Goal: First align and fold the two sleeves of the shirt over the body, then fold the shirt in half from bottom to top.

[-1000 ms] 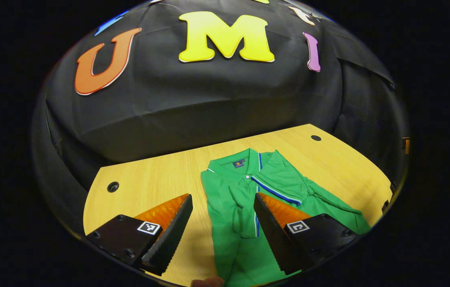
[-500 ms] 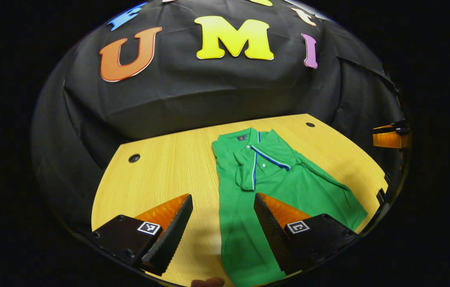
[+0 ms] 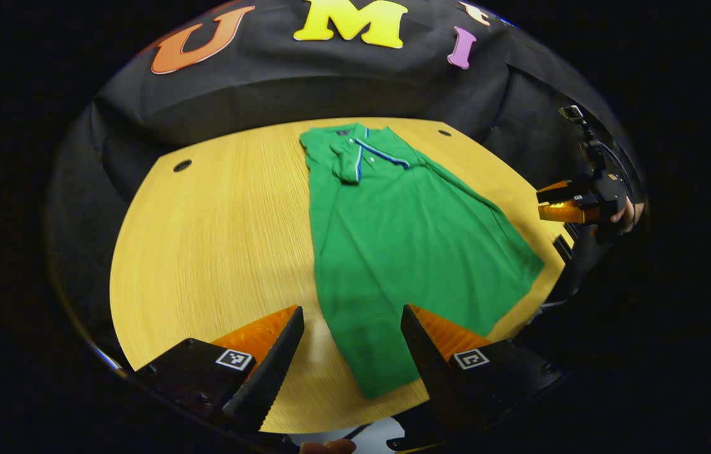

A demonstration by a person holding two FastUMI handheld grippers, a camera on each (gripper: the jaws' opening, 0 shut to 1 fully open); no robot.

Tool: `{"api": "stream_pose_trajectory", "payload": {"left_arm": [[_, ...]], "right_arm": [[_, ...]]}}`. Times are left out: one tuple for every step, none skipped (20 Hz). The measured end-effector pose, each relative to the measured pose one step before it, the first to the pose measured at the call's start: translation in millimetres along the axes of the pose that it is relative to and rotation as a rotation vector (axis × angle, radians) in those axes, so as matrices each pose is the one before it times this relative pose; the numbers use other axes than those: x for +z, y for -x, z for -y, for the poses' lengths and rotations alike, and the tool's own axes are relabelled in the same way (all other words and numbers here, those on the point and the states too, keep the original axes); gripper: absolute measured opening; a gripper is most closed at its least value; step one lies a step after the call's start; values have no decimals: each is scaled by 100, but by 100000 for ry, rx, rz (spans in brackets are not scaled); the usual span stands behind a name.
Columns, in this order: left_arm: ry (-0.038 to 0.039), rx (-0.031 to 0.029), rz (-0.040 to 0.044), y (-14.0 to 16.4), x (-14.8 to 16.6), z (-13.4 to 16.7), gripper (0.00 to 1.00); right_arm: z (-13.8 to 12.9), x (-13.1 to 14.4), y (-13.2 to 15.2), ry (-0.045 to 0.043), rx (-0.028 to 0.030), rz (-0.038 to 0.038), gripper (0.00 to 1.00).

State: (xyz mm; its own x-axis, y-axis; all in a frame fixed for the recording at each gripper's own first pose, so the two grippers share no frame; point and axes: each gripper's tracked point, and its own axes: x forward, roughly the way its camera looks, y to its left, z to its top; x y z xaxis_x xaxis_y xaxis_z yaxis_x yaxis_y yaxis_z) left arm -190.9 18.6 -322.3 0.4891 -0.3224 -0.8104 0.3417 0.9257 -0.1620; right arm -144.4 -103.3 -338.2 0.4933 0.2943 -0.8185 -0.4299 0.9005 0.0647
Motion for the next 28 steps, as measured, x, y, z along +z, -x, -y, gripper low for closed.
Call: {"api": "stream_pose_trajectory", "payload": {"left_arm": [[1567,-2066,-2847,41,-1410,652,100],[1273,-1188,-2634,-128,-1307,304,100],[830,-866,-2145,-221,-1031,208,100],[636,-320,-2213,-369,-940,110,100],[311,-333,-1715,-118,-676,219,100],[541,-486,-985,43,-792,327,100],[1290,-304,-618,20,-417,189,100],[1759,-221,-291,-109,-182,217,100],[1584,9,67,-122,-74,104,100],[1215,603,110,-271,-117,-143,100],[1222,431,13,-200,22,-83,100],[793,602,293,-10,-98,-84,100],[277,167,289,-55,179,58,100],[-141,511,174,-70,25,-80,100],[-251,300,-102,-158,-32,32,100],[-657,637,49,191,98,76,100],[-1221,612,342,-296,147,126,100],[-1789,1096,668,-202,50,25,100],[-2753,1121,1235,-202,256,149,100],[-3827,3049,594,-445,261,-116,100],[-4460,3882,210,-428,150,-183,100],[-4903,2518,283,-649,-175,151,96],[159,-1975,1056,-406,540,677,98],[2374,-291,2145,173,611,467,69],[972,-396,1275,80,136,185,40],[1954,-2542,-19,-34,-74,-56,11],[5454,-4779,-831,-296,97,256,9],[7169,-3234,-713,260,150,-29,6]], "right_arm": [[118,-1380,-193,878,368,-2818,84],[107,-1429,-259,813,156,-2516,84],[37,-1084,-207,564,3,-2149,84],[7,-967,-328,287,9,-1995,84],[-20,-750,-202,324,307,-1734,84],[-203,-719,-262,721,283,-1473,84],[-199,-368,-192,1109,331,-1033,84],[-210,-478,-288,1022,270,-657,84],[-157,-124,-177,756,398,-370,85],[-281,-176,-241,708,89,-230,85],[-298,91,-329,478,473,-118,84],[-296,77,-219,667,220,-219,84],[-341,64,-361,864,634,-158,84],[-261,-110,-259,581,67,-594,84],[-248,40,-210,338,-56,-526,84],[-96,332,-355,889,-537,726,84],[-253,181,-224,352,-33,-481,84],[-74,131,-52,236,-74,250,84],[-208,-98,-197,943,22,-1171,85],[-360,267,12,1794,100,1516,86],[-365,-4,-104,1374,-112,758,89],[-121,-125,-182,-47,51,862,91],[-471,-71,11,483,1847,649,85],[-504,552,334,1591,120,2131,78],[211,-4,-328,852,-1658,639,42],[43,389,185,-24,802,243,5],[-552,-227,-225,-2944,4847,-2069,1],[-112,454,292,-6229,3140,582,1]]}}
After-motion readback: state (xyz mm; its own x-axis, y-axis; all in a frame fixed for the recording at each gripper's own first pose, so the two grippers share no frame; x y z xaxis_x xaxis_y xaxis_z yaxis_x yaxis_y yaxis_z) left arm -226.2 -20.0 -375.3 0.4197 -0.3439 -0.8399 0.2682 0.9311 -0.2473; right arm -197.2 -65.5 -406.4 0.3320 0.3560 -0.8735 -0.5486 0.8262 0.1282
